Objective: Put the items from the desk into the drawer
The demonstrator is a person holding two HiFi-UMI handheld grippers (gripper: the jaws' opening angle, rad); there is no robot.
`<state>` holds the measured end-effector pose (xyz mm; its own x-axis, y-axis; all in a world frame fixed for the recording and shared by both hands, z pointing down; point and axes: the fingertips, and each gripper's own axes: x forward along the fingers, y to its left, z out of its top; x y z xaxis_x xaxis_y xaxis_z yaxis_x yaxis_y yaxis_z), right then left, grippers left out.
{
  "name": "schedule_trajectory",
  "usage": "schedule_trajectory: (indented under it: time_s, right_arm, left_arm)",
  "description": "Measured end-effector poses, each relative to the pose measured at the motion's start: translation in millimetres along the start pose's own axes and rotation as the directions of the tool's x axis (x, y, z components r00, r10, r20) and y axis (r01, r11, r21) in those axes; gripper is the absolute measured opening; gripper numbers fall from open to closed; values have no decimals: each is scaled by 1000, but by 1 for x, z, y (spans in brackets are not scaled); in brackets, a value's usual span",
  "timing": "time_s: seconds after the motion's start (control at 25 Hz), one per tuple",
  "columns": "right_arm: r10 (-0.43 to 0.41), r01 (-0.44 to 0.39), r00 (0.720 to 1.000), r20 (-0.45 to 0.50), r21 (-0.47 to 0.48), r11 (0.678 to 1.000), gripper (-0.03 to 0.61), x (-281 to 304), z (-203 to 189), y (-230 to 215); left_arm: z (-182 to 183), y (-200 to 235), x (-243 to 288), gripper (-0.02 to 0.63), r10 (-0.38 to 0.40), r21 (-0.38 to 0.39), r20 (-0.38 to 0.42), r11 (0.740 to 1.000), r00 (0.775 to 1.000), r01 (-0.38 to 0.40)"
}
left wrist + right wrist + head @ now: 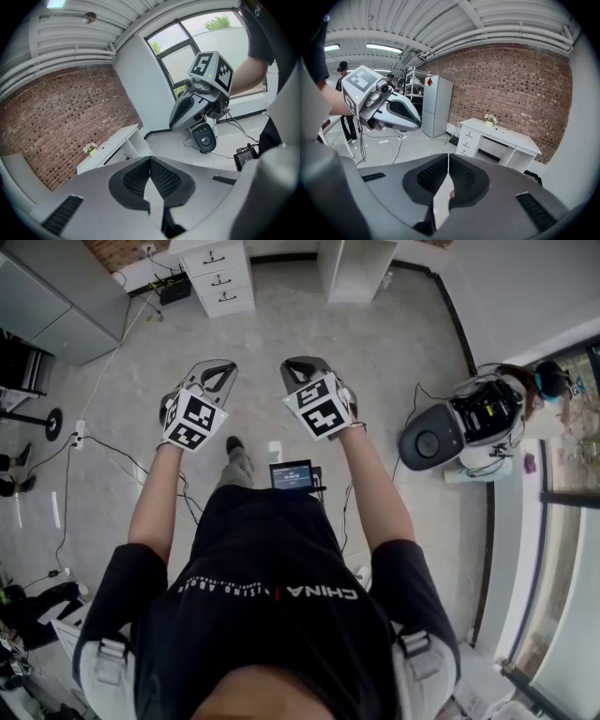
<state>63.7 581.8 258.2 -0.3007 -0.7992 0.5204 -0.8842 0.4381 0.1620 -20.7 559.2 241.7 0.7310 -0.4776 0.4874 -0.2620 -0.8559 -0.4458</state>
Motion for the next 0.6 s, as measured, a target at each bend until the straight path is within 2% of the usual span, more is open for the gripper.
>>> schedule_trajectory:
  time_s: [0.12,0.28,0.44,0.6]
  right_arm:
    - [5,-5,1000,-15,17,1000,18,19,-4,-14]
    - [-25,27,996,-82,23,999,17,54,-8,-41]
    - [-46,49,993,-106,27,998,17,102,16,-72]
    - [-76,81,989,-129,38,996,17,148,38,-107]
  left_arm:
    - [-8,15,22,12,-10,-13,-2,1000,1000,10]
    - [-20,45,55,12,-43,-24,8,999,999,44]
    - [-34,98,96,12,-81,-21,0,997,997,81]
    - [-39,150,135,12,-124,-14,27,992,992,124]
